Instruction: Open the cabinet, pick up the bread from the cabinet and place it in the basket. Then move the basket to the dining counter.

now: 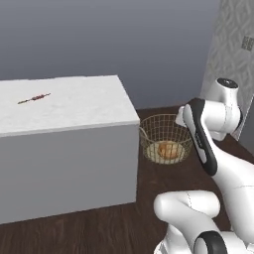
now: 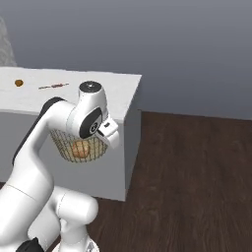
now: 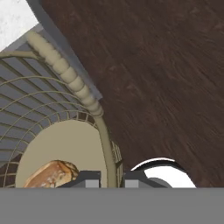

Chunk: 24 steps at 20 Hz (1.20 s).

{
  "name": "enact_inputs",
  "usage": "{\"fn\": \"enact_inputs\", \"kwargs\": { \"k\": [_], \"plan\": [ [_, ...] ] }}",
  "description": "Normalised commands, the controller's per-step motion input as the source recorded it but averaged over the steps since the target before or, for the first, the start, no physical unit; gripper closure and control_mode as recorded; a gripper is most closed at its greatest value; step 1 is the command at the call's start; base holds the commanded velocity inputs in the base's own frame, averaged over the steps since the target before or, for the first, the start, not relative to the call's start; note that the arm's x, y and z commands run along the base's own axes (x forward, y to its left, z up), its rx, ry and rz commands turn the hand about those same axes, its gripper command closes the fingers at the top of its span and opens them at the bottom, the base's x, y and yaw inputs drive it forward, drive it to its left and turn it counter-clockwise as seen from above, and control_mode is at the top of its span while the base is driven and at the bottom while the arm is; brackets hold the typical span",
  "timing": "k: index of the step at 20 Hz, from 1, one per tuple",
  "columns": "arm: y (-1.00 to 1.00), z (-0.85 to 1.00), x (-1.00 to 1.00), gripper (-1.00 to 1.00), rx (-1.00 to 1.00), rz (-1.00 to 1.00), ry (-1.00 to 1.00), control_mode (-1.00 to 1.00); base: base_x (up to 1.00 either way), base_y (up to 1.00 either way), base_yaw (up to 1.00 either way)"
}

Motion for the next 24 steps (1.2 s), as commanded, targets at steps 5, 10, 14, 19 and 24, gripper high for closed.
{"fn": "enact_inputs", "kwargs": {
  "k": [5,10,14,19,24],
  "plan": [
    [0.0,0.0,0.0,1.0,0.0,0.0,0.0,1.0,0.37,-1.0,0.25],
    [0.0,0.0,0.0,1.0,0.0,0.0,0.0,1.0,0.34,-1.0,0.31],
    [0.0,0.0,0.0,1.0,0.0,0.0,0.0,1.0,0.46,-0.97,0.41],
    [0.0,0.0,0.0,1.0,0.0,0.0,0.0,1.0,0.69,-0.84,0.53],
    [0.0,0.0,0.0,1.0,0.0,0.0,0.0,1.0,0.84,-0.74,0.56]
  ]
}}
